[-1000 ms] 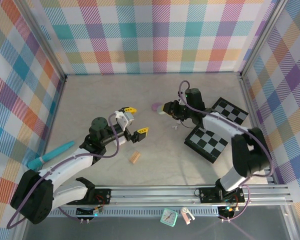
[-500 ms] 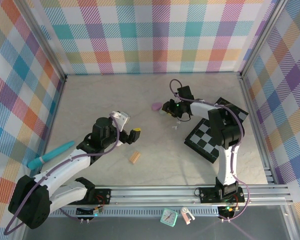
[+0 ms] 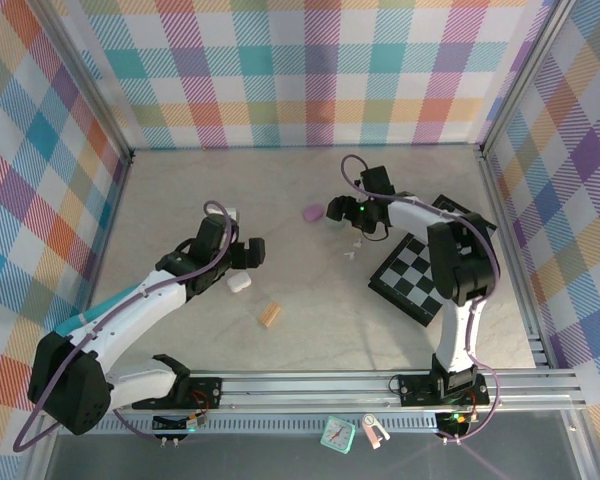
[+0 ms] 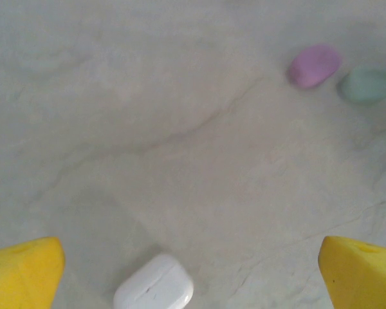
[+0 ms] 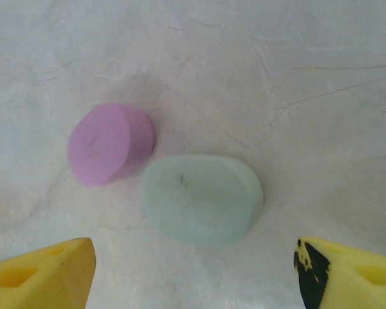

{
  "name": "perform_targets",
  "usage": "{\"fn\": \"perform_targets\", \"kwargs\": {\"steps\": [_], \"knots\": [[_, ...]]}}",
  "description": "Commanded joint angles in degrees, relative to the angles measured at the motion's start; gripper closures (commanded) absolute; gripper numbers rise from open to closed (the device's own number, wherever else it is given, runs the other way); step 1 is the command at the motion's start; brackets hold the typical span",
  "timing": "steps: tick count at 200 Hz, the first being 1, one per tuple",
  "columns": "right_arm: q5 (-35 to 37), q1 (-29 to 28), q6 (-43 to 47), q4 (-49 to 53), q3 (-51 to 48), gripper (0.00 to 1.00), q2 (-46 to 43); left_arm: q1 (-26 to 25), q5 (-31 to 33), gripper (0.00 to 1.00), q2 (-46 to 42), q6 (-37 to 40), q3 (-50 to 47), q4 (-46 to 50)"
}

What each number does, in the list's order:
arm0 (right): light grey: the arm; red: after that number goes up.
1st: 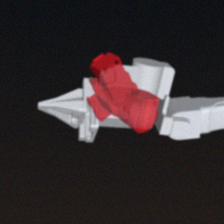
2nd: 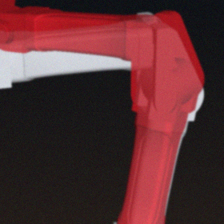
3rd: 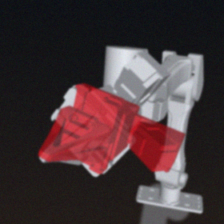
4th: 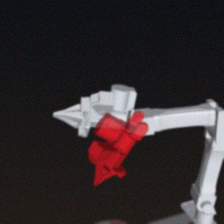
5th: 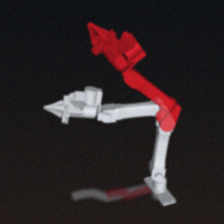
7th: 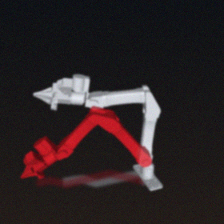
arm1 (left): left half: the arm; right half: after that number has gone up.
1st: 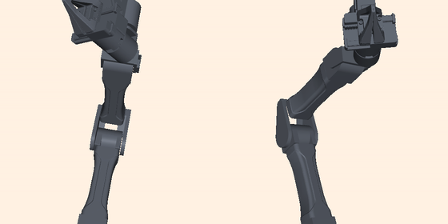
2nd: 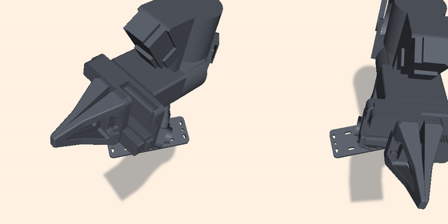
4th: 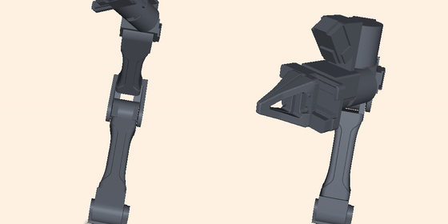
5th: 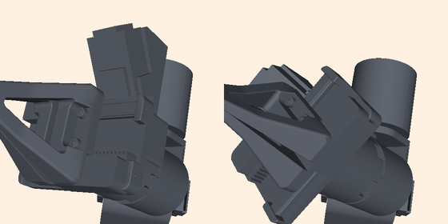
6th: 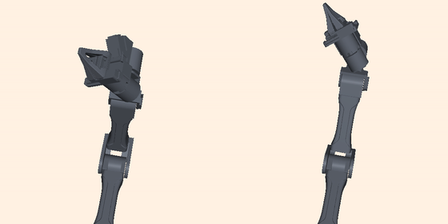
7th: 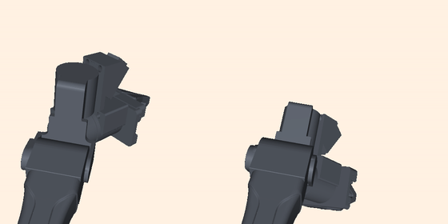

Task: Insert wireless bluetooth earbuds into charging case

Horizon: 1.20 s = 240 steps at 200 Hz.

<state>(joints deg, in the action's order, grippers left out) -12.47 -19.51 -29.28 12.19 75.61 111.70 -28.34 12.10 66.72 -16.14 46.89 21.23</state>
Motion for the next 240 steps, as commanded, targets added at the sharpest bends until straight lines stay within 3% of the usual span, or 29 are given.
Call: {"fn": "perform_targets", "kwargs": {"steps": [1,14,57,121,186,240], "knots": [[-3.1,-0.7,10.8,-0.6,-3.0,0.16,-6.2,3.6,-0.5,0.00,-0.6,-6.1,-1.4,4.8],[-9.0,-2.1,18.0,-2.1,-4.9,0.15,-8.4,7.3,-3.9,0.00,-1.0,-8.2,-2.5,3.8],[-16.0,-11.4,43.9,-3.7,-8.8,0.08,-12.8,16.5,-12.2,0.00,-3.0,-14.4,-5.6,1.0],[-19.3,-22.8,72.1,7.0,0.7,0.00,-4.6,26.0,-17.8,0.00,-8.5,-21.8,-10.3,-1.2],[-20.6,-27.7,86.6,16.9,14.7,0.00,7.1,34.0,-24.1,0.00,-11.9,-22.3,-11.6,0.5],[-18.8,-29.6,91.1,23.3,25.4,0.02,16.0,35.1,-24.2,0.00,-13.7,-21.5,-11.8,2.1]]}}
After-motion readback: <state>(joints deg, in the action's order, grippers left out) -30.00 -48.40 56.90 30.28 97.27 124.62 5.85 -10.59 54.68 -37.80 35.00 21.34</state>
